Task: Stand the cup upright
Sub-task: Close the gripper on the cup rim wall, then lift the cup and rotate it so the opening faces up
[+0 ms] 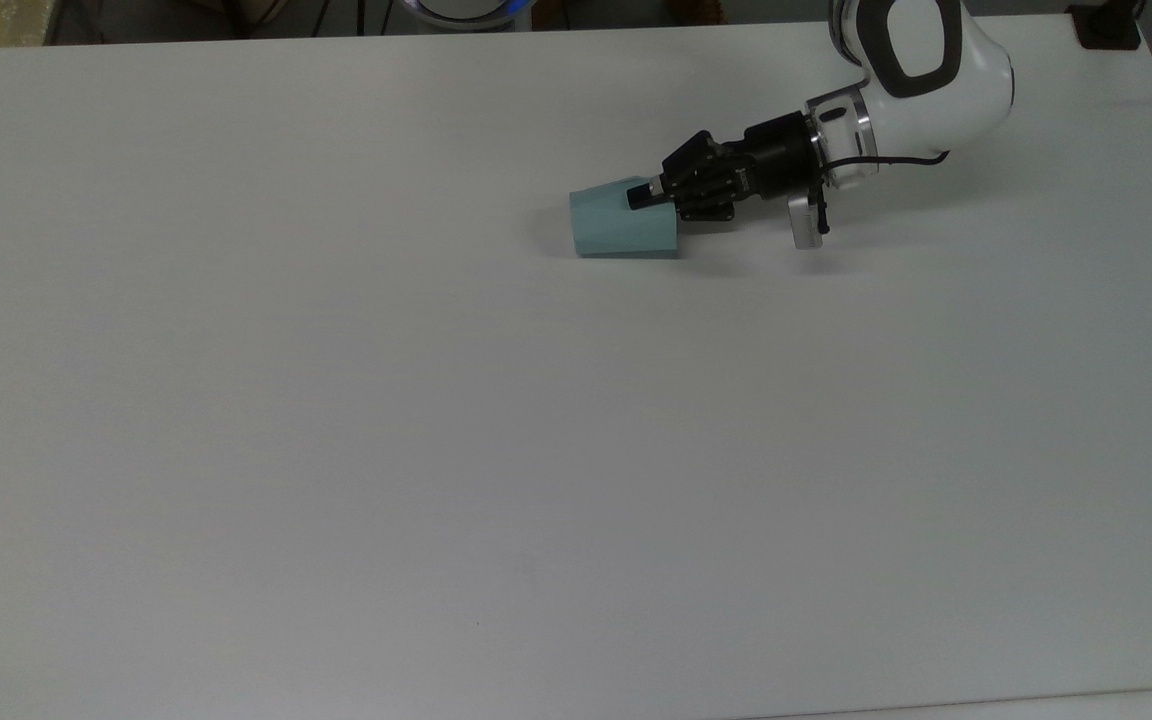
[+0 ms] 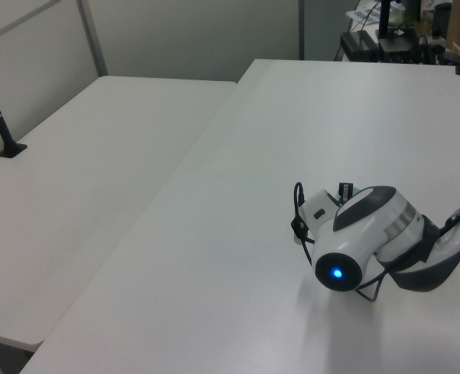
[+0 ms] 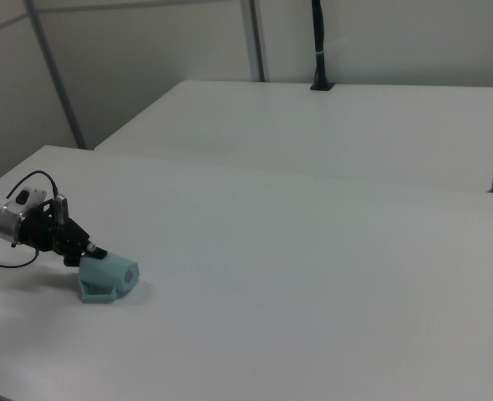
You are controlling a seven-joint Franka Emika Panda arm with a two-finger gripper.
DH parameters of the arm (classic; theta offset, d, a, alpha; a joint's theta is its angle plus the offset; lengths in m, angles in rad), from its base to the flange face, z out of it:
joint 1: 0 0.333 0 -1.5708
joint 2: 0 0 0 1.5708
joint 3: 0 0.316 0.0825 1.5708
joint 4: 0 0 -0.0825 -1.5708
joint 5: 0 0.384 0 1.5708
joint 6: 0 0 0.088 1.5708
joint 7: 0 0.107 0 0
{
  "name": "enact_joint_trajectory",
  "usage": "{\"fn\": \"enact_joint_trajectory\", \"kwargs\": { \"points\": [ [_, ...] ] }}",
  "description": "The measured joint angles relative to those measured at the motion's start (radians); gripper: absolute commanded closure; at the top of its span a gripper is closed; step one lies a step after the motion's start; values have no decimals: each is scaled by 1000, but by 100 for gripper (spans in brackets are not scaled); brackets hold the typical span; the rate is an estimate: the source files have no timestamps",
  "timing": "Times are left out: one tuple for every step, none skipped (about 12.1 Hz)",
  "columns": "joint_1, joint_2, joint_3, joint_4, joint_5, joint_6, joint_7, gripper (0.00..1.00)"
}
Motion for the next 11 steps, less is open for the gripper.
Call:
{"fn": "enact_joint_trajectory", "kwargs": {
  "points": [
    [0, -3, -2, 0, -1, 0, -6, 100],
    [0, -2, -2, 0, -1, 0, -9, 100],
    [0, -2, -2, 0, -1, 0, -20, 100],
    [1, -2, -2, 0, -1, 1, -26, 100],
    [1, -2, -2, 0, -1, 1, -29, 100],
    [1, -2, -7, 1, 0, 5, -36, 100],
    [1, -9, -23, 7, 8, 16, -52, 100],
    [0, -28, -41, 21, 31, 28, -67, 100],
    [-1, -67, -61, 44, 66, 30, -90, 100],
    [-1, -119, -75, 59, 98, 30, -126, 100],
    [-2, -180, -82, 65, 123, 30, -147, 100]
  ]
}}
